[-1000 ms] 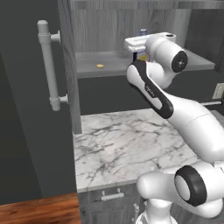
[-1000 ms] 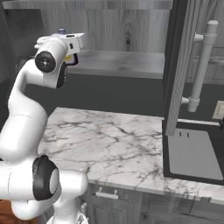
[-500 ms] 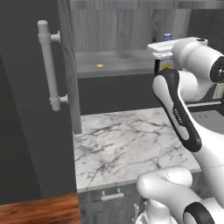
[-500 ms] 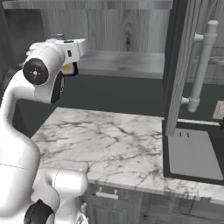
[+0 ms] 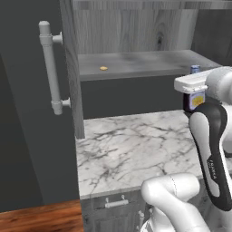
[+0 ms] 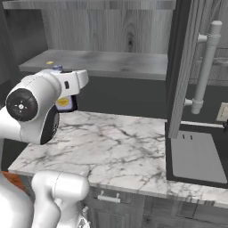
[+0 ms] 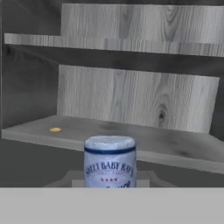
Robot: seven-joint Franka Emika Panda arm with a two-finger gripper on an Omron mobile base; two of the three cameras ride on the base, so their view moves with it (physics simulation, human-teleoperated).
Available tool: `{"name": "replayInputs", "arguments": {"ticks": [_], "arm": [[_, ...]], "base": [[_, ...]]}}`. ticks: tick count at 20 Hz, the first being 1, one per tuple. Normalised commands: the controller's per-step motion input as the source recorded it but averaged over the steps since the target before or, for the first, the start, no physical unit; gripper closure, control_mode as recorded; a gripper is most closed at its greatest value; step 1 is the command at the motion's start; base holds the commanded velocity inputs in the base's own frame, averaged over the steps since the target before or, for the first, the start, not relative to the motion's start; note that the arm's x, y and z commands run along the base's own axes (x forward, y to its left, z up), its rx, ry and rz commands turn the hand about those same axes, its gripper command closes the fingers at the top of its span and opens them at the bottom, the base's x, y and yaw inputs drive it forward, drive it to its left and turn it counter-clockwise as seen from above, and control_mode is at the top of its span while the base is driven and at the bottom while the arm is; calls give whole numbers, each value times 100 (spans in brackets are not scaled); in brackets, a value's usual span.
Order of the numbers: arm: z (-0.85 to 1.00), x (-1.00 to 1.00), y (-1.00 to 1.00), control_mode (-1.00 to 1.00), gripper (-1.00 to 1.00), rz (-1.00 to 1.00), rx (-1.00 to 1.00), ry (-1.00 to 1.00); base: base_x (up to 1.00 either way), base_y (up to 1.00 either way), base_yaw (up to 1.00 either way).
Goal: The dining table condiment station is running low on condiment bottle. Refill the condiment station by opening the cabinet and taking the condiment bottle from the cabinet and placing it on the dining table.
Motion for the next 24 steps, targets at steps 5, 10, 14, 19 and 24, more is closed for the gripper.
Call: {"name": "replayInputs", "arguments": {"ticks": [5,10,14,19,24], "arm": [[-40,-18,1,-100,100,0,-9,13],[0,0,6,-100,100,0,-1,0],[0,-2,0,-100,100,0,0,0],[0,-15,0,100,100,-3,0,-1],[0,0,0,100,100,0,0,0]], "base": [[0,0,0],[0,0,0],[0,0,0],[-34,3,-20],[-54,14,-63]]}}
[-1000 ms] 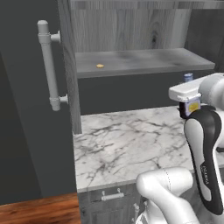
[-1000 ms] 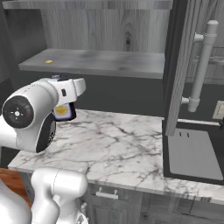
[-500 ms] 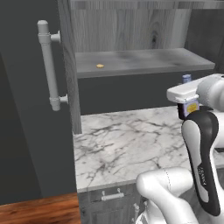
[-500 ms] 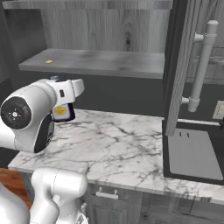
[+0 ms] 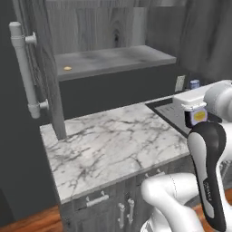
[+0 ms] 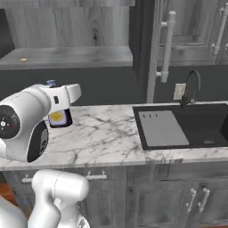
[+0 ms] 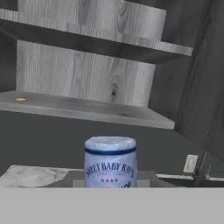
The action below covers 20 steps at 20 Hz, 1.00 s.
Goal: The dining table condiment station is running low on condiment bottle. Refill the condiment station by opening the cabinet and taking the condiment bottle from the cabinet and placing it on the dining table.
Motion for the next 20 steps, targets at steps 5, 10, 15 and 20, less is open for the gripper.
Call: {"name": "replayInputs", "arguments": {"ticks": [5,10,15,20], "arm": [[0,0,0,100,100,0,0,0],[0,0,0,100,100,0,0,0],[0,0,0,100,100,0,0,0],[0,0,0,100,100,0,0,0]], "base": [[-38,20,-81],[-30,23,-91],[-29,16,-95],[-31,16,-95]]}}
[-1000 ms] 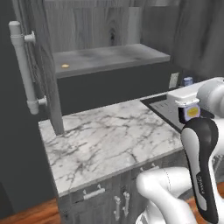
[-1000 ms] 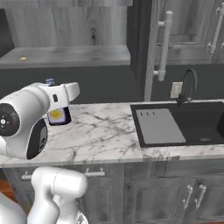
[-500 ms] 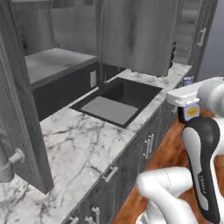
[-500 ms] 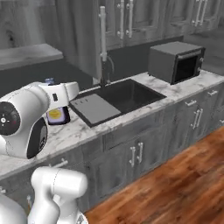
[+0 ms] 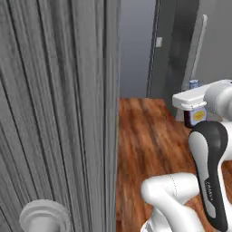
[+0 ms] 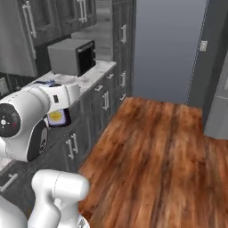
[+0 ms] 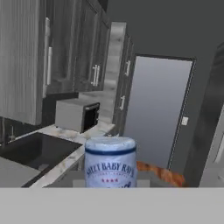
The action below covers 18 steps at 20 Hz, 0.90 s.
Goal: The dining table condiment station is running low on condiment bottle. Refill the condiment station by opening the cabinet and taking the condiment bottle from the cabinet and placing it on the dining table.
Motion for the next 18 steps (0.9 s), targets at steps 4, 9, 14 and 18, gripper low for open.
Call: {"name": "replayInputs", "arguments": {"ticks": [4,9,14,18], "arm": [[0,0,0,100,100,0,0,0],[0,0,0,100,100,0,0,0],[0,0,0,100,100,0,0,0],[0,0,0,100,100,0,0,0]], "base": [[-30,19,-94],[-15,1,-87],[0,-33,-66],[0,-86,-39]]}}
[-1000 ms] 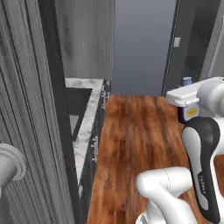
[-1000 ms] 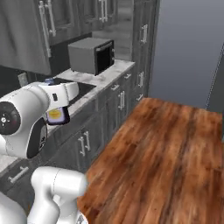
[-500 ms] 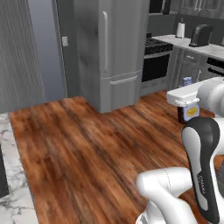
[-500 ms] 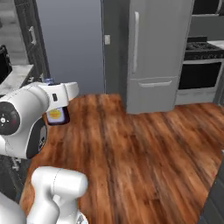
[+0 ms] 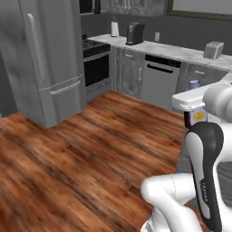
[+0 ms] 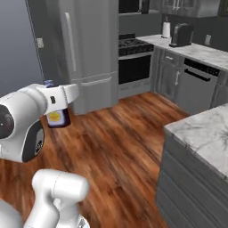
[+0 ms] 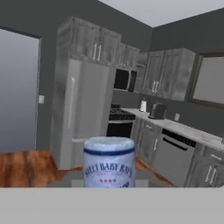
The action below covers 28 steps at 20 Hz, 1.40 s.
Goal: The dining table condiment station is running low on condiment bottle. Refill the condiment station by opening the cabinet and taking the condiment bottle from the cabinet and placing it on the dining table.
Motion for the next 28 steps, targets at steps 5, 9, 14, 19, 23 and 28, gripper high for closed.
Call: {"name": "replayInputs", "arguments": {"ticks": [5,9,14,19,23,28], "arm": [[0,0,0,100,100,0,0,0],[0,0,0,100,100,0,0,0],[0,0,0,100,100,0,0,0],[0,0,0,100,100,0,0,0],[0,0,0,100,100,0,0,0],[0,0,0,100,100,0,0,0]], "base": [[0,-100,-13],[-9,-100,-8],[-51,-100,-6],[-65,-100,-9],[-57,-100,-8],[-18,-100,-4]]}}
